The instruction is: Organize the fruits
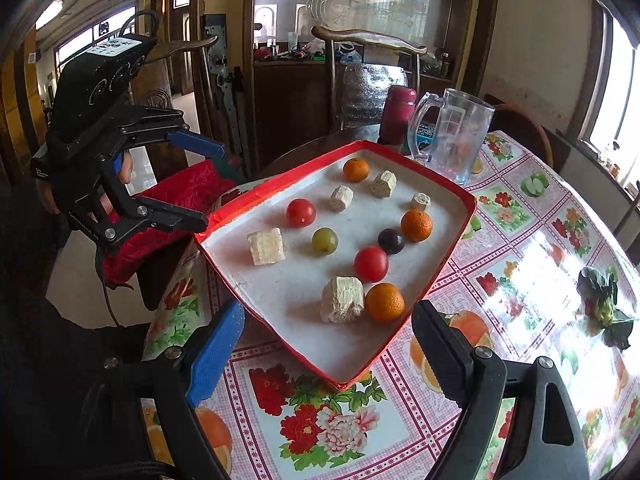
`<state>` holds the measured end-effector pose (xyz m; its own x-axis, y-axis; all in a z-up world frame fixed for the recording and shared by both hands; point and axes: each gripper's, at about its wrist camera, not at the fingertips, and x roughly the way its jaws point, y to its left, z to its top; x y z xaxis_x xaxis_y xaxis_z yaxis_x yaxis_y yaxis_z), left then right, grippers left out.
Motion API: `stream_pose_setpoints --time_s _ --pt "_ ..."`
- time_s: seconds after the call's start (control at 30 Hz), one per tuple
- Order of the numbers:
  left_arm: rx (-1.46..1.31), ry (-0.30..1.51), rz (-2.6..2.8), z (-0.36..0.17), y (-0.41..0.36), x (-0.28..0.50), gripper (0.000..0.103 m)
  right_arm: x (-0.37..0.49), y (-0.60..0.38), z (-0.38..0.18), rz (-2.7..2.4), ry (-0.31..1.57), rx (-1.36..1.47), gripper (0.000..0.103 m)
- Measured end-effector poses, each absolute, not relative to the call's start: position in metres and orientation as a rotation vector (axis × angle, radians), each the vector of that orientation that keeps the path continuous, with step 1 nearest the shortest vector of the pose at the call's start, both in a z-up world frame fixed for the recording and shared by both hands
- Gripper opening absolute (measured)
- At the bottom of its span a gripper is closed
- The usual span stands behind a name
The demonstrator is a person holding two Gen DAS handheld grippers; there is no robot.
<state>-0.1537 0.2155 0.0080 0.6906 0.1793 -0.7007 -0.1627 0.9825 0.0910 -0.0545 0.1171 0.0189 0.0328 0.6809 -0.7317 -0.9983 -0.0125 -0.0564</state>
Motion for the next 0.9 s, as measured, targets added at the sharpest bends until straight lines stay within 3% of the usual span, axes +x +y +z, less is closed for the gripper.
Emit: stream_pose_setpoints --time_s 0.9 --pt "0.018 0.788 0.17 0.0039 0.2088 -0.155 0.084 -0.0598 0.1169 0.0116 1.468 0.601 -0.717 0.087"
